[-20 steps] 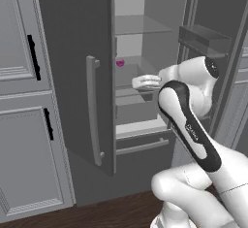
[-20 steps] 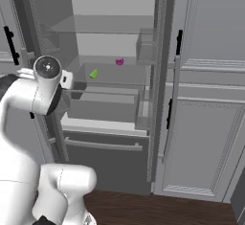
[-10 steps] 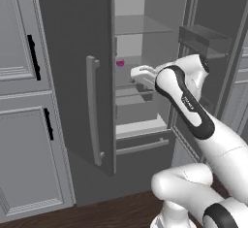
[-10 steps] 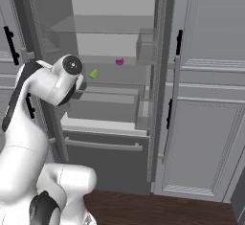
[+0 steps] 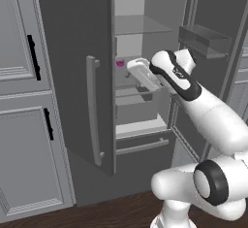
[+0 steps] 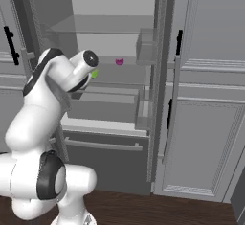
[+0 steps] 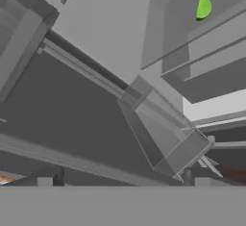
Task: Grab a lemon wedge from the fridge and one ice cube from the ice bowl, and put them in the glass of lemonade.
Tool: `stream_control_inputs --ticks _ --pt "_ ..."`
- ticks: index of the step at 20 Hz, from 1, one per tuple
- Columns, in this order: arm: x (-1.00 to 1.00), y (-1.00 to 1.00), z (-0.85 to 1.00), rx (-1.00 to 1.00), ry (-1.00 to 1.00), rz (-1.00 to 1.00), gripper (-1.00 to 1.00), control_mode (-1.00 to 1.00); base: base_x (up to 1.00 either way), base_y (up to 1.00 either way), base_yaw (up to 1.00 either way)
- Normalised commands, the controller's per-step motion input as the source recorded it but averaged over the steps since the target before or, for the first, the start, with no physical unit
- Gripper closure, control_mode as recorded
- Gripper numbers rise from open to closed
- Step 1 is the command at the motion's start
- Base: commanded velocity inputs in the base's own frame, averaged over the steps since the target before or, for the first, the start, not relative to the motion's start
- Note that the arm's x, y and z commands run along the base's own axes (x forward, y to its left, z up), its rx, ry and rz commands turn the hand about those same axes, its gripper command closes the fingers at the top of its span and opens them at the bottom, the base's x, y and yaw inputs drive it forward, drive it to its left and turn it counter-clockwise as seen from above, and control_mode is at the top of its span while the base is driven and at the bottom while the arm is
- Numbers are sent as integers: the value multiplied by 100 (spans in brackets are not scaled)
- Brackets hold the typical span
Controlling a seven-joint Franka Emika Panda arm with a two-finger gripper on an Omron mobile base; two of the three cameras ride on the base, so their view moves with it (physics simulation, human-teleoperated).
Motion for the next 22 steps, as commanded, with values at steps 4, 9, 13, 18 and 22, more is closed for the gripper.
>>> stream_control_inputs --ticks 4,9,13,18,22 --pt "41 22 0 11 14 0 -100 -100 0 0 0" --pt "52 27 -21 6 14 0 -100 -100 0 0 0" --pt "15 34 -28 5 8 0 -100 -100 0 0 0" --pt "2 47 -16 3 0 0 -100 -100 0 0 0" --pt "6 36 -16 3 0 0 -100 -100 0 0 0"
